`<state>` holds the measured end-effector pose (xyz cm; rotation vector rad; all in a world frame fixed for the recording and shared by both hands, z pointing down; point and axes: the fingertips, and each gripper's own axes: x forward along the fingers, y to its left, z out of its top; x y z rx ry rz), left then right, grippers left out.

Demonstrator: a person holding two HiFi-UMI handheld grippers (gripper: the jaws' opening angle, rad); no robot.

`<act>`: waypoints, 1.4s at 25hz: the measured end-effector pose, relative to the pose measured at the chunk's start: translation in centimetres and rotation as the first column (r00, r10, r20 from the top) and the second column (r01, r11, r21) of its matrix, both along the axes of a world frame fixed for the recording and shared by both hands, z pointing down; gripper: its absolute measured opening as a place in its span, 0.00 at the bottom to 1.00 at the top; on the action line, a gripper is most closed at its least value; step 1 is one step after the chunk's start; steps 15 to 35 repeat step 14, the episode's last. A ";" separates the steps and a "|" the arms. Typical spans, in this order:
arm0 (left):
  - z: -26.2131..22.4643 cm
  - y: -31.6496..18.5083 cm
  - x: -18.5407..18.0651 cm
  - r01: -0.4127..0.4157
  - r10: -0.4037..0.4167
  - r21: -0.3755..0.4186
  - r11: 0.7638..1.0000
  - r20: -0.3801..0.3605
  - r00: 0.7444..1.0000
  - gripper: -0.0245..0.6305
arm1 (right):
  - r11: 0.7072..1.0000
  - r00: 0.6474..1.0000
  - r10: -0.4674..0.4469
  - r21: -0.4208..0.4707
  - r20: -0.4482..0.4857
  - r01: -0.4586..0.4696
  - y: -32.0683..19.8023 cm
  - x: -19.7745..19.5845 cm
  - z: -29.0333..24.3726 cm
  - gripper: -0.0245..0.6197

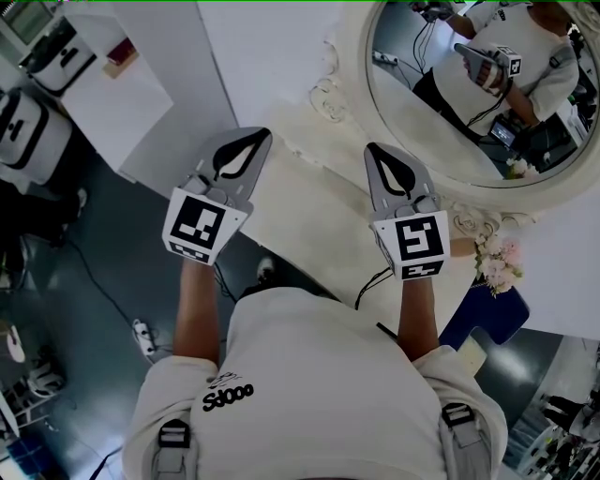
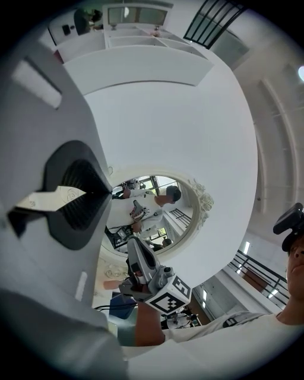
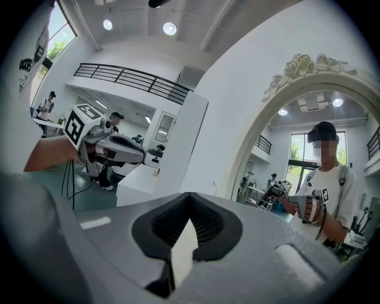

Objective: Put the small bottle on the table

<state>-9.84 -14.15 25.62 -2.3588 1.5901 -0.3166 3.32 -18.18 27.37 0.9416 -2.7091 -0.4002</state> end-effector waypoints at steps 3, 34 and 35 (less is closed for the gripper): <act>0.5 -0.2 -0.2 -0.002 0.002 -0.011 1.000 0.001 1.000 0.07 | 1.000 1.000 -0.003 -0.009 -0.003 0.003 -0.2 -0.1 0.5 0.04; 2.2 -0.9 -1.8 0.009 -0.009 -0.053 0.999 -0.016 1.000 0.07 | 0.999 1.000 -0.005 -0.036 -0.007 0.005 -1.0 -1.2 1.5 0.04; 2.2 -0.9 -1.8 0.009 -0.009 -0.053 0.999 -0.016 1.000 0.07 | 0.999 1.000 -0.005 -0.036 -0.007 0.005 -1.0 -1.2 1.5 0.04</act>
